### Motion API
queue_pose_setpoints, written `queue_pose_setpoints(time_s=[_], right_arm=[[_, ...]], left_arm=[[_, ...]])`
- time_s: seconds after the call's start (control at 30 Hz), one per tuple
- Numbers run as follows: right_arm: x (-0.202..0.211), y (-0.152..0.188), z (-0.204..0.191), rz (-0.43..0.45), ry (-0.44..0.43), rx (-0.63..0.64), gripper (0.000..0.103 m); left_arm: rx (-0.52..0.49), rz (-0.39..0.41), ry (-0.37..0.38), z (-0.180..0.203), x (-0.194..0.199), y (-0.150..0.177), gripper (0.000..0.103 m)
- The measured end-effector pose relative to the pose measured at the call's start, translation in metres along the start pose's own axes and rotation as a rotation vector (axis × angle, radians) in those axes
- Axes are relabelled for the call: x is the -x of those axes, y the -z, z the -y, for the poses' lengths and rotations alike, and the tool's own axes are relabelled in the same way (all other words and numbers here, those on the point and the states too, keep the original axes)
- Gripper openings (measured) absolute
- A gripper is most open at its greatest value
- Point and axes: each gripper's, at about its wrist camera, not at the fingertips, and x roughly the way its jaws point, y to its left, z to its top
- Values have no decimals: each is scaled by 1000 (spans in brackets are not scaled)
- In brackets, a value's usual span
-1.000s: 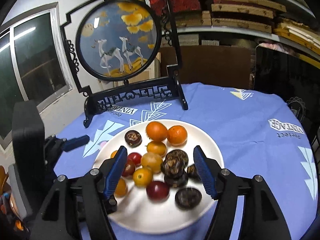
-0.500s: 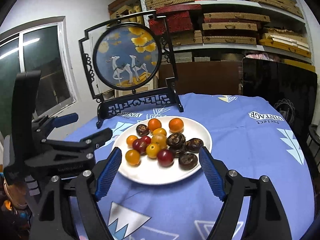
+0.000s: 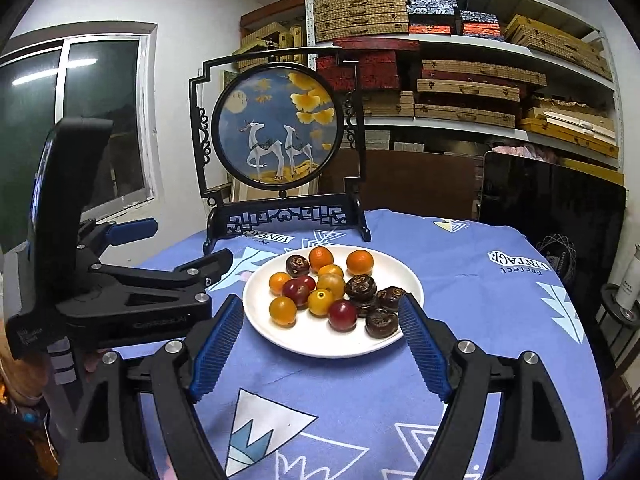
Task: Organize fruits
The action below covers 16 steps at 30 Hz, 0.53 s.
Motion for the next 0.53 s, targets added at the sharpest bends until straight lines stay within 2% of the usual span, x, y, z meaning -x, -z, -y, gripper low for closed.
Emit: queue_pose_setpoints(time_s=[0.53], right_arm=[[-6,1,-6,-7,0,-20,86]], left_arm=[[22,17,-12,-10,1,2,98]])
